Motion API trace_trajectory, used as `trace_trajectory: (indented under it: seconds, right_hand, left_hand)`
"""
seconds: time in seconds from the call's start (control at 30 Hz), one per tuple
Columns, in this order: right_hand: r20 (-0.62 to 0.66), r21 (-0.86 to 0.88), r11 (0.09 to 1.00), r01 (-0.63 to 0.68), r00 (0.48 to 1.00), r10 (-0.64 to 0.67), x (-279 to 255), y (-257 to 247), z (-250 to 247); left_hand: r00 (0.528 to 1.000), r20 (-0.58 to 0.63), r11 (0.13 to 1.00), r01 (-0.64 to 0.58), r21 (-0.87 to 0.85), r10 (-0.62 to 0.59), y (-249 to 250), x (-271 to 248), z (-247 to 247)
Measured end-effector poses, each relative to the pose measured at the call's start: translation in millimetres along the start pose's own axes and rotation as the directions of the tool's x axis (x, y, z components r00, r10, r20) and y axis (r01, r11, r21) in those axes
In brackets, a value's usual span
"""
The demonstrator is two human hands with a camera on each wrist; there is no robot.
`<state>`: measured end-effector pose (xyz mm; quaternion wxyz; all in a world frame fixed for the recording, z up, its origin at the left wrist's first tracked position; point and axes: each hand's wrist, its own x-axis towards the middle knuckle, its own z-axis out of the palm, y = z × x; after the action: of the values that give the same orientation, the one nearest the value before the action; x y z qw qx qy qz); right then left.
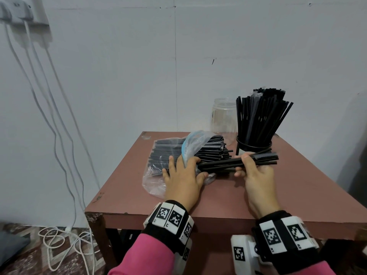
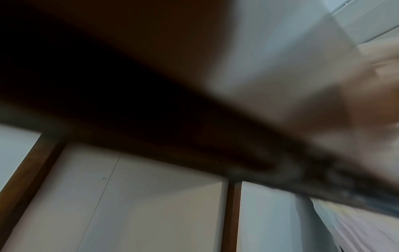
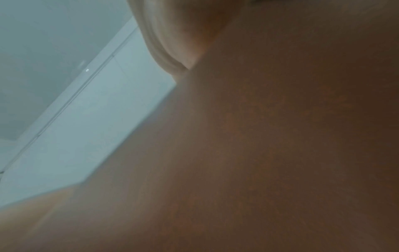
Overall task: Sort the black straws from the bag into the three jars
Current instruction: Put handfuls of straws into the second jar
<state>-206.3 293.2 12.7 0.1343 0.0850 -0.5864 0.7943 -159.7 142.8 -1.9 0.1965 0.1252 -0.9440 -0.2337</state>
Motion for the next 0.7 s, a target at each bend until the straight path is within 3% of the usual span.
trace_trajectory:
  seconds: [0.17,0.43,0.7]
  right_hand:
    - [0.048,-0.070,0.997,0.026,0.999,-0.023,10.3,-29.7,-20.4]
    - [0.072,-0.039,0.999,0.006,0.997,-0.003,23.7,-54.1,-32.9]
    - [-0.039,0.108,0.977,-0.185,0.981,0.190,23.3,-37.6,-31.0]
  left_hand:
    - [1.000,-0.009,1.000,-0.001,-0.006,0.001,-0.4,-0.2,0.6]
    - [1.000,-0.008,1.000,0.002,0.006,-0.002,-0.2,-0.3,0.0]
    - [1.000,0.000,1.000,-0.001,0.014,0.001,-0.2,-0.5,-0.1]
